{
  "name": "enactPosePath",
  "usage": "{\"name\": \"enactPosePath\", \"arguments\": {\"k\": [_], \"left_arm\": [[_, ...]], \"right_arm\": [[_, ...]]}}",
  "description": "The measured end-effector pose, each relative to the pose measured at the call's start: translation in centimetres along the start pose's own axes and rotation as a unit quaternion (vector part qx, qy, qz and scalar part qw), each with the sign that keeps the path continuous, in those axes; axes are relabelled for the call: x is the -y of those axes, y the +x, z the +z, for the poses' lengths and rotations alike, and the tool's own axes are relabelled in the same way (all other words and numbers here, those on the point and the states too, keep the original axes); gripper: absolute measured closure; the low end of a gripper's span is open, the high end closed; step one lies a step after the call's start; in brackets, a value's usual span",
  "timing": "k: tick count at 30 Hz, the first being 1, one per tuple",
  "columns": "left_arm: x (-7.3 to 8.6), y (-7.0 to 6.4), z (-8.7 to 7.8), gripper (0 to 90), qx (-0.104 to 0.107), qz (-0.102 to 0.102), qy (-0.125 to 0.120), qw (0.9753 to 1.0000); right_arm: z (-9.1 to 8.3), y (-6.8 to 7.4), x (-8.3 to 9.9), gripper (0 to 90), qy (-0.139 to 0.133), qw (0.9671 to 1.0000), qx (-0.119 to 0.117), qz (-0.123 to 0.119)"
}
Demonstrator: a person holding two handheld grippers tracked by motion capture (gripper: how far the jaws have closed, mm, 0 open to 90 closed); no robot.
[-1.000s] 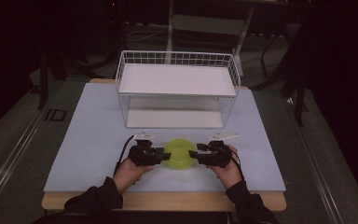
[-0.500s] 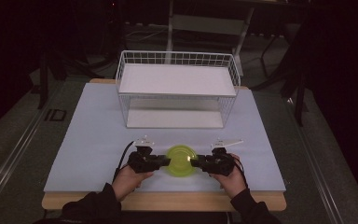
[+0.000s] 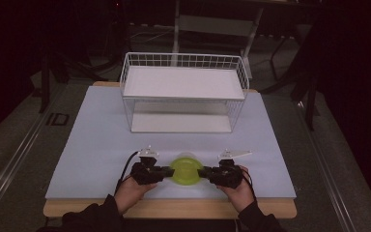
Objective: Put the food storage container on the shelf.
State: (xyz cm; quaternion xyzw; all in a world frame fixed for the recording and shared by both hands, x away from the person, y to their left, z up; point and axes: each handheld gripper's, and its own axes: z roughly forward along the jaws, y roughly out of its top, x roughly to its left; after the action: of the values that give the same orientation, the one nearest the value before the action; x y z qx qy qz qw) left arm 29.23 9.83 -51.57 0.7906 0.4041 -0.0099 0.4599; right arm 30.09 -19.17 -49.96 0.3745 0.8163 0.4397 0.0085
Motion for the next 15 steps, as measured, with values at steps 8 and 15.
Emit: {"name": "enactPosePath", "arguments": {"k": [8,15], "left_arm": [[-1.4,-0.4,-1.6,81.4,-0.011,0.004,-0.048,0.9988],[-3.0,-0.6,-3.7,81.7,-0.01,0.015,-0.082,0.9964]], "right_arm": [[-0.7,0.6,-2.1,80.7,-0.033,0.9991,0.025,-0.006],[-1.7,1.5,-4.3,80.8,-0.06,0.9979,0.018,-0.013]]}}
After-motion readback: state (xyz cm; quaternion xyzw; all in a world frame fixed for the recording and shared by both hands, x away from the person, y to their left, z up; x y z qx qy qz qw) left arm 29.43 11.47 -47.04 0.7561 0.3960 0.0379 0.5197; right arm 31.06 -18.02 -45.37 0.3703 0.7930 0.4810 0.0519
